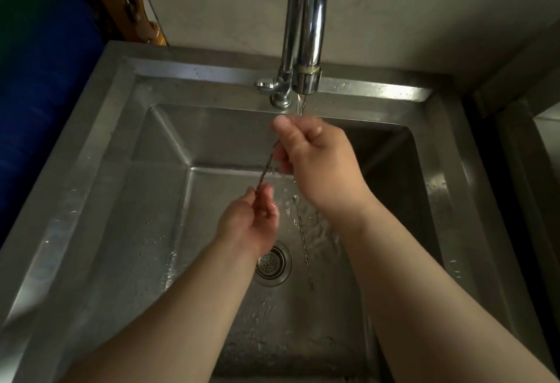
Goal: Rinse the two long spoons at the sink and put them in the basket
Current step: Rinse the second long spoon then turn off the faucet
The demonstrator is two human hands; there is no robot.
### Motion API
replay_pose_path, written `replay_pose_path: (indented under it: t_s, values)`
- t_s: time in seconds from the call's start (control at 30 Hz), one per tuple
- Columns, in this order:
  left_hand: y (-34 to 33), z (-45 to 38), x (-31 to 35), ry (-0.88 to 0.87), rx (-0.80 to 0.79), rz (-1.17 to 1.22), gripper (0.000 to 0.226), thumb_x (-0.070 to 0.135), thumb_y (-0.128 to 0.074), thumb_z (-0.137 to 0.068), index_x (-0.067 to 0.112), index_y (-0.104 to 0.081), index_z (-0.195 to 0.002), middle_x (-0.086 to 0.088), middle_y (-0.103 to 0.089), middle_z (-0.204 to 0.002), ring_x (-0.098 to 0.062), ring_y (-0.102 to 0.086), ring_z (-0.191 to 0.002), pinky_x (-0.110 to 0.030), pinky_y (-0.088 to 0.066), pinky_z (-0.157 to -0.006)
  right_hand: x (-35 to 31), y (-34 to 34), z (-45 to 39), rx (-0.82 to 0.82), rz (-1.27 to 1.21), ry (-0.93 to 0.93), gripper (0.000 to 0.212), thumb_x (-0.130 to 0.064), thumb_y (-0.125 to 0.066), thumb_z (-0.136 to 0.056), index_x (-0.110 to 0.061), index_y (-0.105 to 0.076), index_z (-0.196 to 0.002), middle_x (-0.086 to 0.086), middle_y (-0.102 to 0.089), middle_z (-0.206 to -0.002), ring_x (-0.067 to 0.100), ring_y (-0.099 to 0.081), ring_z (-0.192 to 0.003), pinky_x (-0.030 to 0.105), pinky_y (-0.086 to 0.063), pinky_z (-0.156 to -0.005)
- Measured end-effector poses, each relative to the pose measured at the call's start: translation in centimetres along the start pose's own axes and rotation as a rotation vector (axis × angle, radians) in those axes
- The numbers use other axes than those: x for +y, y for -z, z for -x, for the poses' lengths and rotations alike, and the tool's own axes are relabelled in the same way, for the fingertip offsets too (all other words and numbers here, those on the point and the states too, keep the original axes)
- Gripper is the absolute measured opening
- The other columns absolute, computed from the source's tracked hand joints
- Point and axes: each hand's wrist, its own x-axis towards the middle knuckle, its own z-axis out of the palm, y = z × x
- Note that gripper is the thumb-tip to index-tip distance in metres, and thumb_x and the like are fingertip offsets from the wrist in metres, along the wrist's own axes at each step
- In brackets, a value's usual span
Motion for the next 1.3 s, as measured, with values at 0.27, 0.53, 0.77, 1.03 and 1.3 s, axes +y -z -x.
replay_pose_path:
  t_s: [0.27, 0.53, 0.77, 1.03, 1.3]
  values:
    - [2.1, -1.0, 1.1, -0.079, 0.076, -0.559, 0.046, 0.053, -0.058, -0.09, 0.009, -0.061, -0.103, 0.001, -0.076, -0.065, -0.015, -0.074, -0.057, -0.018, -0.044, -0.039, -0.3, 0.1, 0.7, 0.006, 0.121, 0.148, 0.037, -0.031, -0.051, -0.101, -0.005, -0.066, -0.079, 0.005, -0.064, -0.064, 0.022, -0.063, -0.061, 0.046, -0.053, -0.062]
    - [4.3, -0.2, 2.3, -0.569, 0.045, -1.426, 0.038, 0.044, -0.05, -0.089, 0.015, -0.064, -0.069, 0.002, -0.067, -0.052, -0.018, -0.068, -0.055, -0.028, -0.05, -0.058, -0.3, -0.2, 0.8, 0.024, 0.222, 0.135, 0.021, -0.027, -0.059, -0.096, -0.013, -0.07, -0.087, 0.002, -0.065, -0.066, 0.02, -0.063, -0.062, 0.042, -0.053, -0.061]
    - [6.3, -1.1, 3.1, -0.767, -0.088, -1.594, 0.014, 0.034, -0.057, -0.087, 0.036, -0.061, -0.1, 0.01, -0.064, -0.084, -0.01, -0.063, -0.079, -0.028, -0.048, -0.075, -0.4, -1.3, 1.0, 0.044, 0.225, 0.111, 0.024, -0.033, -0.061, -0.095, -0.014, -0.072, -0.086, 0.001, -0.062, -0.061, 0.018, -0.059, -0.059, 0.042, -0.052, -0.062]
    - [7.1, 0.5, 3.9, -1.082, -0.177, -1.844, 0.027, 0.025, -0.059, -0.088, 0.017, -0.067, -0.112, -0.004, -0.068, -0.1, -0.023, -0.064, -0.091, -0.035, -0.052, -0.081, 0.0, -1.4, 1.2, 0.108, 0.198, 0.064, 0.019, -0.029, -0.059, -0.097, -0.018, -0.072, -0.089, 0.002, -0.067, -0.067, 0.023, -0.065, -0.065, 0.047, -0.055, -0.065]
    - [7.4, 1.9, 10.2, -1.602, 0.292, -2.213, 0.038, 0.025, -0.069, -0.071, 0.013, -0.07, -0.107, -0.015, -0.061, -0.118, -0.04, -0.049, -0.116, -0.053, -0.037, -0.1, 3.1, 0.4, 3.2, 0.254, -0.013, -0.205, 0.012, -0.019, -0.056, -0.09, -0.018, -0.067, -0.09, 0.001, -0.075, -0.072, 0.005, -0.07, -0.06, 0.018, -0.051, -0.052]
